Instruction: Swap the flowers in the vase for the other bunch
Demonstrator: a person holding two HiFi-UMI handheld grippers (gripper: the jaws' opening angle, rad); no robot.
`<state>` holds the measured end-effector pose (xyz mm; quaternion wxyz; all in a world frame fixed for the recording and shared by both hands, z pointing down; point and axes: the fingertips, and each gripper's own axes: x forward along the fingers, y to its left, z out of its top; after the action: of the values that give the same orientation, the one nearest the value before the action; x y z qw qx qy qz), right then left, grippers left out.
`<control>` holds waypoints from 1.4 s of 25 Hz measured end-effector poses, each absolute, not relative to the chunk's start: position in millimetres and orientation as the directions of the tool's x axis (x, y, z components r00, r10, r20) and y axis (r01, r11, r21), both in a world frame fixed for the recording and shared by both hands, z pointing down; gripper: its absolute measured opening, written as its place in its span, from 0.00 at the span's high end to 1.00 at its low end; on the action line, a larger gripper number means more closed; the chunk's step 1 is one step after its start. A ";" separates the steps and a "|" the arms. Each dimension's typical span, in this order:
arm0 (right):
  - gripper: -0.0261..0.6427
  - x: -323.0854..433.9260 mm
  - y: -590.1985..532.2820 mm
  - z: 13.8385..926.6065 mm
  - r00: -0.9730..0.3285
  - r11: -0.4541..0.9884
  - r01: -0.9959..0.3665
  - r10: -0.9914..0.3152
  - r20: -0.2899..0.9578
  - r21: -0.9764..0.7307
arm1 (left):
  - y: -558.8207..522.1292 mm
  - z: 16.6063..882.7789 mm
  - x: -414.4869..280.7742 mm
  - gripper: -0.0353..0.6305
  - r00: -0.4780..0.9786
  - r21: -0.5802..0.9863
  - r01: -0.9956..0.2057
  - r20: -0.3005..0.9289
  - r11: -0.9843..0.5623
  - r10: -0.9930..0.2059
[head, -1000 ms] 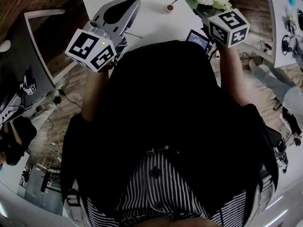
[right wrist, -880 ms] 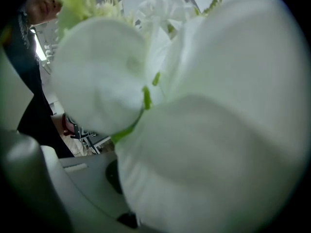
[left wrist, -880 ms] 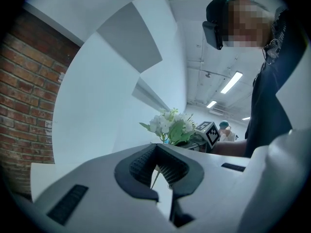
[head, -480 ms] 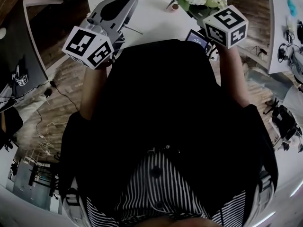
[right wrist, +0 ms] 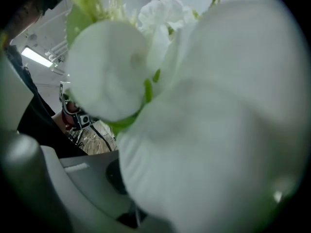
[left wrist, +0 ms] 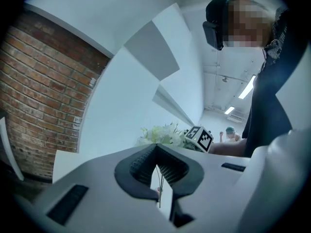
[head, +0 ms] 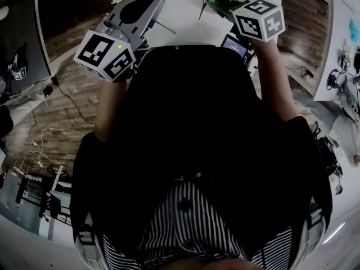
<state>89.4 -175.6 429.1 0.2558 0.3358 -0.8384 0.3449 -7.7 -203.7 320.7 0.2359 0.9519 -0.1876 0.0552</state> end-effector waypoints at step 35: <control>0.93 49.0 -213.6 691.2 -0.536 0.167 -0.838 -0.078 0.841 -0.519 | -184.6 349.5 -96.9 0.94 0.842 0.425 -0.538 0.296 -0.728 -0.450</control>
<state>49.0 -213.6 691.2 0.3452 0.3362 -0.6816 0.5507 -96.9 -184.6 349.5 0.2549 0.9254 -0.2669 0.0866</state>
